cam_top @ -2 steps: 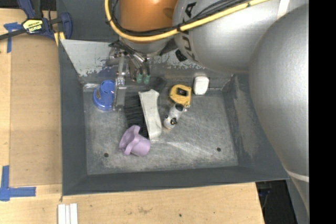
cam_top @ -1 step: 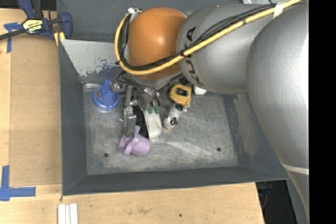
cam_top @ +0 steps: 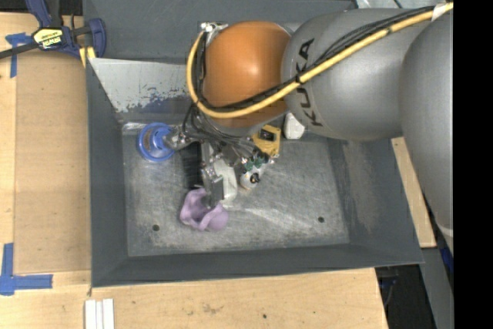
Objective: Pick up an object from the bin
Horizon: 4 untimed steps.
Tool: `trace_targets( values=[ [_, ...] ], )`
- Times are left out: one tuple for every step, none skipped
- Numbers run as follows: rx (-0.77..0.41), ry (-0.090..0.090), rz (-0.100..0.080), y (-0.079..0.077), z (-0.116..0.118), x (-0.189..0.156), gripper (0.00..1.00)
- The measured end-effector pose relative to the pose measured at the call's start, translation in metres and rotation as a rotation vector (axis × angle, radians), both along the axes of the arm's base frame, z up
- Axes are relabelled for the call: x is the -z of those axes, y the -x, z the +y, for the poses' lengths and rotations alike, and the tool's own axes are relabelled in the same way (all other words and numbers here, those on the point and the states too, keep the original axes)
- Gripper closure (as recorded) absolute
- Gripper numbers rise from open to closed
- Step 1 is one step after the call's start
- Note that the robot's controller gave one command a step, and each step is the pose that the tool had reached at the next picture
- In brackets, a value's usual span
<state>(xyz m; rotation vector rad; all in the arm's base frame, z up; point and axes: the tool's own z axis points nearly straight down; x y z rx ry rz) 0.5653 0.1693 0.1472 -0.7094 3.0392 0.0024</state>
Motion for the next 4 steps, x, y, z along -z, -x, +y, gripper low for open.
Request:
trace_targets(
  values=[
    [0.051, 0.005, 0.018, 0.033, -0.016, 0.008, 0.00],
    [-0.052, 0.006, 0.014, 0.028, -0.034, 0.073, 0.00],
    [0.025, -0.001, 0.004, 0.055, -0.034, 0.072, 1.00],
    [0.025, -0.001, 0.004, 0.055, -0.034, 0.072, 1.00]
  ],
)
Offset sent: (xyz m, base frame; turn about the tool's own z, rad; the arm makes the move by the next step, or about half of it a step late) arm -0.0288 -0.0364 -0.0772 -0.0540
